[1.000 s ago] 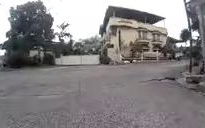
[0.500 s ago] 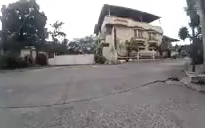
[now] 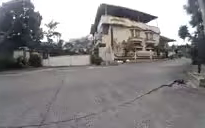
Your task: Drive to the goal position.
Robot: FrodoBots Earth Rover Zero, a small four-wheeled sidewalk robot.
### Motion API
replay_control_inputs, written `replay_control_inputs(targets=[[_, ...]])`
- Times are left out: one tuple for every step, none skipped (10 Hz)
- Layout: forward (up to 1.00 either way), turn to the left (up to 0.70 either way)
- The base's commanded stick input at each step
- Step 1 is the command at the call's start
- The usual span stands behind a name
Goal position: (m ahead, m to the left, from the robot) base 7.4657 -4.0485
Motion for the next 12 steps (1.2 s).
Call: replay_control_inputs(targets=[[1.0,-0.17],[1.0,-0.17],[1.0,-0.17],[1.0,-0.17],[1.0,-0.17],[1.0,-0.17],[1.0,-0.17],[1.0,-0.17],[1.0,-0.17],[1.0,-0.17],[1.0,-0.17],[1.0,-0.17]])
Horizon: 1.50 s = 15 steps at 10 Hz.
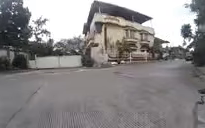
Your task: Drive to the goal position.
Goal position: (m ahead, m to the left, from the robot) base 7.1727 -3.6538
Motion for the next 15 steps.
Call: replay_control_inputs(targets=[[1.0,-0.17],[1.0,-0.17],[1.0,-0.17],[1.0,-0.17],[1.0,-0.17],[1.0,-0.17],[1.0,-0.17],[1.0,-0.17],[1.0,-0.17],[1.0,-0.17],[1.0,-0.17],[1.0,-0.17],[1.0,-0.17],[1.0,-0.17],[1.0,-0.17]])
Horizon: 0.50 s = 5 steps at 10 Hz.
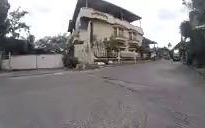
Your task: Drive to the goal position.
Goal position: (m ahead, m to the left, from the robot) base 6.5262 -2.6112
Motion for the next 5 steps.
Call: replay_control_inputs(targets=[[1.0,-0.17],[1.0,-0.17],[1.0,-0.17],[1.0,-0.17],[1.0,-0.17]])
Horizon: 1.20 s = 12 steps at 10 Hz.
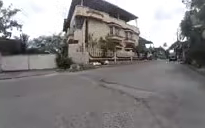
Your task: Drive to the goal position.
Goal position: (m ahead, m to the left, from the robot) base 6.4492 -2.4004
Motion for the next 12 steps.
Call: replay_control_inputs(targets=[[1.0,-0.17],[1.0,-0.17],[1.0,-0.17],[1.0,-0.17],[1.0,-0.17],[1.0,-0.17],[1.0,-0.17],[1.0,-0.17],[1.0,-0.17],[1.0,-0.17],[1.0,-0.17],[1.0,-0.17]])
